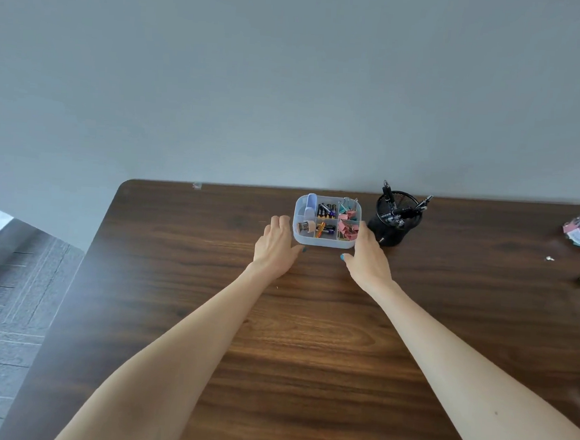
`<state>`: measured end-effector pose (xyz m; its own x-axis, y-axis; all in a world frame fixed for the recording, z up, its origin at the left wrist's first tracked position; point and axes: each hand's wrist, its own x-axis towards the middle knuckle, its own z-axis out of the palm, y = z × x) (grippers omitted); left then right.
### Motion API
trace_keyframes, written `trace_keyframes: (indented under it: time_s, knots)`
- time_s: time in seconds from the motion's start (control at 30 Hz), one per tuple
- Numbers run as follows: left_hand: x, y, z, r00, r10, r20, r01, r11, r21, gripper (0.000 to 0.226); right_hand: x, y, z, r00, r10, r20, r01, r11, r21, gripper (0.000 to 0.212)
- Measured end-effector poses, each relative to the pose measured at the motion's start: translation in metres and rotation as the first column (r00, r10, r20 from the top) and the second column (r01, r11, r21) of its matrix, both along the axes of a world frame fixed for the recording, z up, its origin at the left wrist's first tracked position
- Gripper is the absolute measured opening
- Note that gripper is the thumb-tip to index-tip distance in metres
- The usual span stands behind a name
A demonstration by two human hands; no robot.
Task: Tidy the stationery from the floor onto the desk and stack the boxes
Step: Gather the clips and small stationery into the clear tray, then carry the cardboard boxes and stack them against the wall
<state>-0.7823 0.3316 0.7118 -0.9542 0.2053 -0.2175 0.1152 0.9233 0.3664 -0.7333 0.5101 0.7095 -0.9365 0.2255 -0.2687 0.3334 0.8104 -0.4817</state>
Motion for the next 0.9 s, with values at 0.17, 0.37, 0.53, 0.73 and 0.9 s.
trace_keyframes:
  time_s: [0.17,0.37,0.53,0.73,0.9]
  knots:
    - [0.052,-0.028,0.022,0.989,-0.148,-0.015,0.146,0.984,-0.1,0.044,0.052,-0.028,0.025,0.991,0.131,-0.024,-0.127,0.983,0.13,0.049]
    - [0.135,-0.077,0.036,0.976,-0.214,-0.022,0.208,0.965,-0.16,0.038,0.125,-0.081,0.047,0.95,0.307,-0.054,-0.293,0.938,0.182,0.036]
    - [0.214,-0.132,0.039,0.985,-0.175,-0.008,0.17,0.964,-0.203,0.034,0.188,-0.125,0.051,0.918,0.388,-0.077,-0.365,0.906,0.216,0.024]
    - [0.307,-0.192,0.041,0.998,-0.055,-0.006,0.053,0.983,-0.176,0.034,0.27,-0.173,0.055,0.889,0.449,-0.085,-0.42,0.876,0.237,0.022]
    - [0.389,-0.227,0.039,1.0,0.019,-0.012,-0.02,0.989,-0.146,0.034,0.354,-0.208,0.048,0.884,0.46,-0.081,-0.431,0.871,0.238,0.023]
